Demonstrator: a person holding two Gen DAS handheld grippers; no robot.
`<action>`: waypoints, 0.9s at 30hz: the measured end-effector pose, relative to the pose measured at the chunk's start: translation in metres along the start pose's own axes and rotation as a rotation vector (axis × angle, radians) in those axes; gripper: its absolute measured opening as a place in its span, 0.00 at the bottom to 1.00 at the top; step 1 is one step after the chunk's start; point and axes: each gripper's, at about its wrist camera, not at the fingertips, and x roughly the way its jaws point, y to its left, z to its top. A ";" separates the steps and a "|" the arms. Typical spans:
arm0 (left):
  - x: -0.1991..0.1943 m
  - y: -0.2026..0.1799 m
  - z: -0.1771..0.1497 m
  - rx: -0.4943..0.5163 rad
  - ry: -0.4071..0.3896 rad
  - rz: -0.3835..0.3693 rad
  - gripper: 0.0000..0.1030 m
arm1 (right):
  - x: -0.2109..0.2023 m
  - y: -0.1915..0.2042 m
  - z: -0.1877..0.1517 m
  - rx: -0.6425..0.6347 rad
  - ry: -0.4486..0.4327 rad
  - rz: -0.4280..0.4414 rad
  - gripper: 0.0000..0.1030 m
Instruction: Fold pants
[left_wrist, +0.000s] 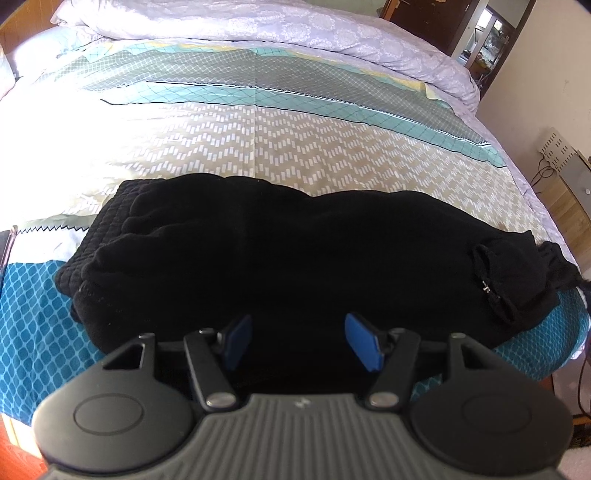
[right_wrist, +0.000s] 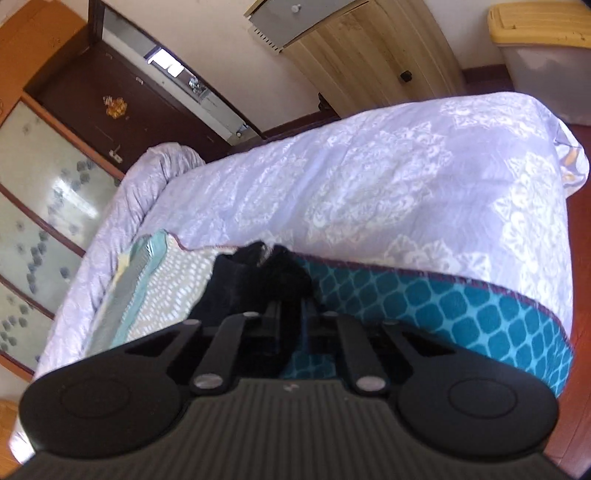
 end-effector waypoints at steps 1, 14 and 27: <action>0.000 0.002 -0.001 -0.006 0.002 0.001 0.56 | -0.010 0.004 0.003 0.001 -0.021 0.044 0.11; -0.011 0.010 -0.012 -0.034 -0.014 -0.043 0.56 | -0.108 0.152 -0.123 -0.711 0.186 0.551 0.11; -0.030 0.056 -0.028 -0.129 -0.045 -0.048 0.56 | -0.099 0.183 -0.210 -0.970 0.429 0.569 0.25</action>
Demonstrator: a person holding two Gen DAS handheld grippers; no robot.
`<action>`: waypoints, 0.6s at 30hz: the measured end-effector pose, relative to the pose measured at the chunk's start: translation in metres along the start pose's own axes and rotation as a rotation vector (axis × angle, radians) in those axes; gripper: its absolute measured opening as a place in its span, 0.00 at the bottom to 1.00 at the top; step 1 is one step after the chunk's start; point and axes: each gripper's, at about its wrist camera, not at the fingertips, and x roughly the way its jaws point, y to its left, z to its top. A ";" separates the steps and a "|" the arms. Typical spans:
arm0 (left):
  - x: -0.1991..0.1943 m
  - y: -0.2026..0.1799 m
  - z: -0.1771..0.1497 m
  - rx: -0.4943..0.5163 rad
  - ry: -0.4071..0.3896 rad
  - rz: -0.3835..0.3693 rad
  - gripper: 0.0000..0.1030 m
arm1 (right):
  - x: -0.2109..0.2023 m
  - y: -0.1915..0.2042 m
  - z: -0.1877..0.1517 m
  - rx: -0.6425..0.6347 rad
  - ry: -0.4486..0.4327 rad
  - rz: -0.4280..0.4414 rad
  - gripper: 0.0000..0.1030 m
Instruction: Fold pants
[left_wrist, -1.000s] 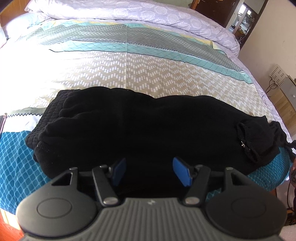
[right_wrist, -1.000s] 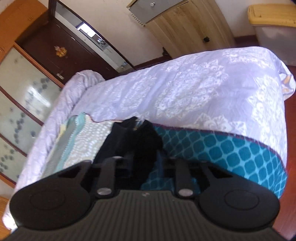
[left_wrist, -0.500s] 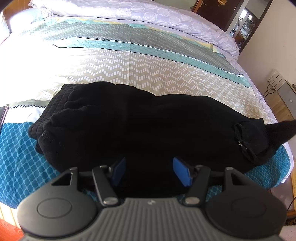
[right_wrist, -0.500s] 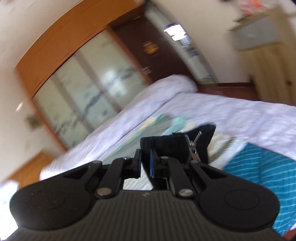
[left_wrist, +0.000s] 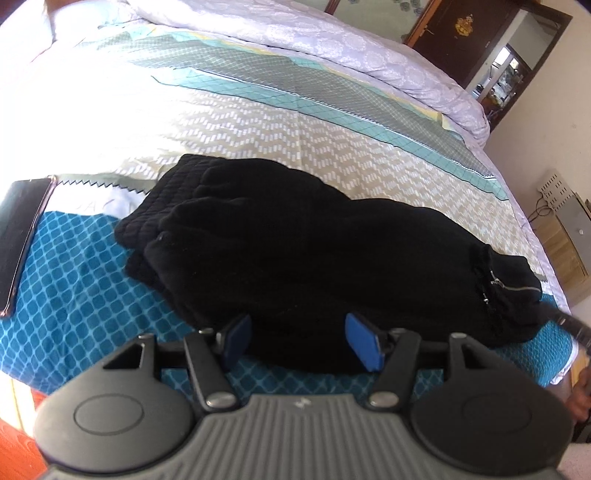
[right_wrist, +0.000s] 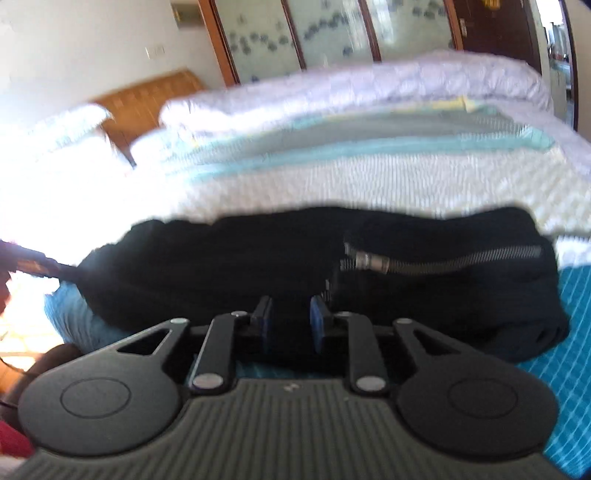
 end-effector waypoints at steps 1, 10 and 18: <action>0.001 0.001 0.000 -0.008 0.001 -0.003 0.56 | -0.005 -0.003 0.007 0.012 -0.026 -0.025 0.25; -0.007 0.007 -0.002 -0.020 -0.029 -0.011 0.56 | 0.071 -0.060 -0.029 0.260 0.056 -0.181 0.21; -0.024 0.047 0.001 -0.137 -0.090 0.016 0.58 | 0.031 -0.045 -0.019 0.309 0.011 -0.185 0.27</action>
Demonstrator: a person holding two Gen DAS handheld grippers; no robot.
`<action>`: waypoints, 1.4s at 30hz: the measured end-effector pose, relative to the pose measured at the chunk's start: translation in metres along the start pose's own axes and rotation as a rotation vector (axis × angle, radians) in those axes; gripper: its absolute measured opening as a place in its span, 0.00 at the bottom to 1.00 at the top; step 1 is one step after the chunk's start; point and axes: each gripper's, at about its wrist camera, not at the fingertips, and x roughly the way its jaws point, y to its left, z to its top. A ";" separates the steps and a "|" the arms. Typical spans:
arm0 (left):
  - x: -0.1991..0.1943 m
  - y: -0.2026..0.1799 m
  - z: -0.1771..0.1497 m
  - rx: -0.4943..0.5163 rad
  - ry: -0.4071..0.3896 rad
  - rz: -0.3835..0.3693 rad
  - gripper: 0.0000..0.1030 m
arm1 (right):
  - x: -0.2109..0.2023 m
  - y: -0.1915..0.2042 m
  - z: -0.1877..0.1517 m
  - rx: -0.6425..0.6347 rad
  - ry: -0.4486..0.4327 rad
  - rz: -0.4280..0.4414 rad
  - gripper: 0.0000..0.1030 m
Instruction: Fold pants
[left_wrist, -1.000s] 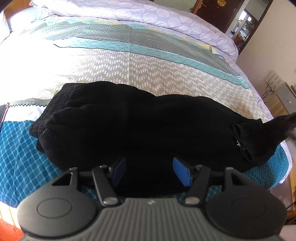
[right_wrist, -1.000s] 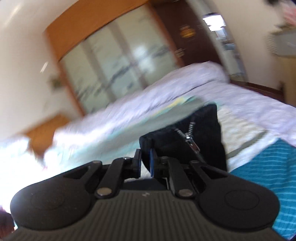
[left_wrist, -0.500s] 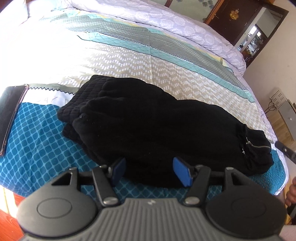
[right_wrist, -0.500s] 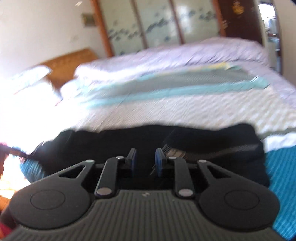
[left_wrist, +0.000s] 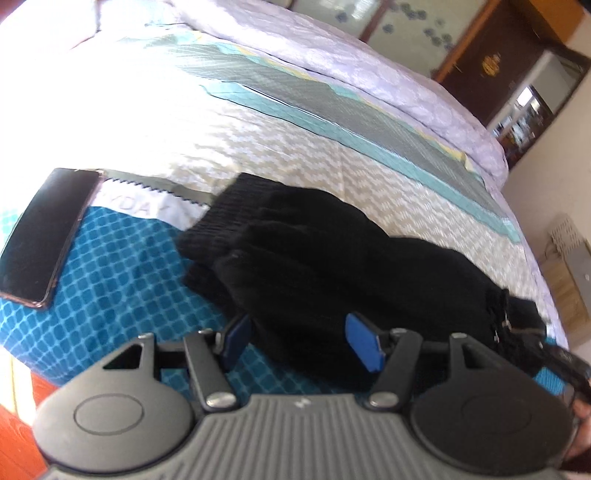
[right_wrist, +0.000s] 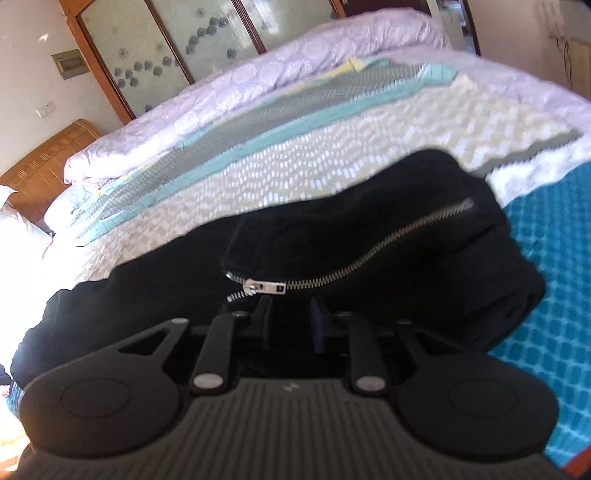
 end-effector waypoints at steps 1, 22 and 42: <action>0.000 0.008 0.002 -0.042 -0.006 -0.005 0.62 | -0.007 0.003 0.000 0.018 -0.009 0.021 0.27; 0.092 0.070 0.020 -0.436 0.025 -0.178 0.27 | 0.137 0.212 -0.058 -0.088 0.386 0.353 0.23; 0.092 -0.213 -0.057 0.689 0.043 -0.235 0.73 | -0.015 0.020 -0.022 0.370 -0.119 0.121 0.23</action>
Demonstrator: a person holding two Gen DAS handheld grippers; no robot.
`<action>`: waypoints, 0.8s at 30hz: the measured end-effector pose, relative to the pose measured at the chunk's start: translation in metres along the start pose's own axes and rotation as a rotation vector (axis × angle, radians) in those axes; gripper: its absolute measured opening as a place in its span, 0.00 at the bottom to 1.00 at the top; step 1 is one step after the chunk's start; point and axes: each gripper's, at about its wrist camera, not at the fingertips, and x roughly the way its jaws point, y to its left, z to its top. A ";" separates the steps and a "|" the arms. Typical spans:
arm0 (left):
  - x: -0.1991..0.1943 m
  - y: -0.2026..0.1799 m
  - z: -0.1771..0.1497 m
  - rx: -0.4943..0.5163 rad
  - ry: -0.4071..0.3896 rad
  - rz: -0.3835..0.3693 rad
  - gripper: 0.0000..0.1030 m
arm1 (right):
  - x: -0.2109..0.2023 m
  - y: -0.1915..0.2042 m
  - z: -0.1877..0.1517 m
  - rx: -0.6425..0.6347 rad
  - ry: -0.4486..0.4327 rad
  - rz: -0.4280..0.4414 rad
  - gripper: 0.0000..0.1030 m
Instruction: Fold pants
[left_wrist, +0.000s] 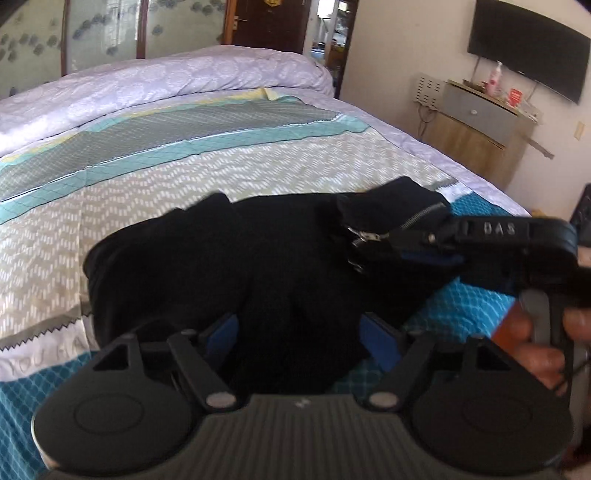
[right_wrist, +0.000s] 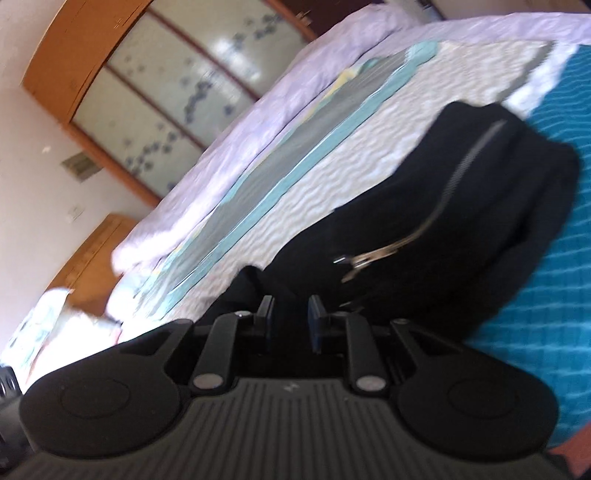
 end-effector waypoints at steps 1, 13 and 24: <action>-0.008 0.001 -0.003 -0.015 -0.012 -0.010 0.73 | 0.005 -0.002 0.001 0.008 -0.008 -0.003 0.23; -0.026 0.112 0.015 -0.518 -0.041 0.026 0.60 | 0.082 0.054 0.001 -0.249 0.107 0.076 0.51; -0.008 0.104 0.004 -0.449 0.004 0.015 0.60 | 0.073 0.060 -0.020 -0.207 0.154 0.005 0.22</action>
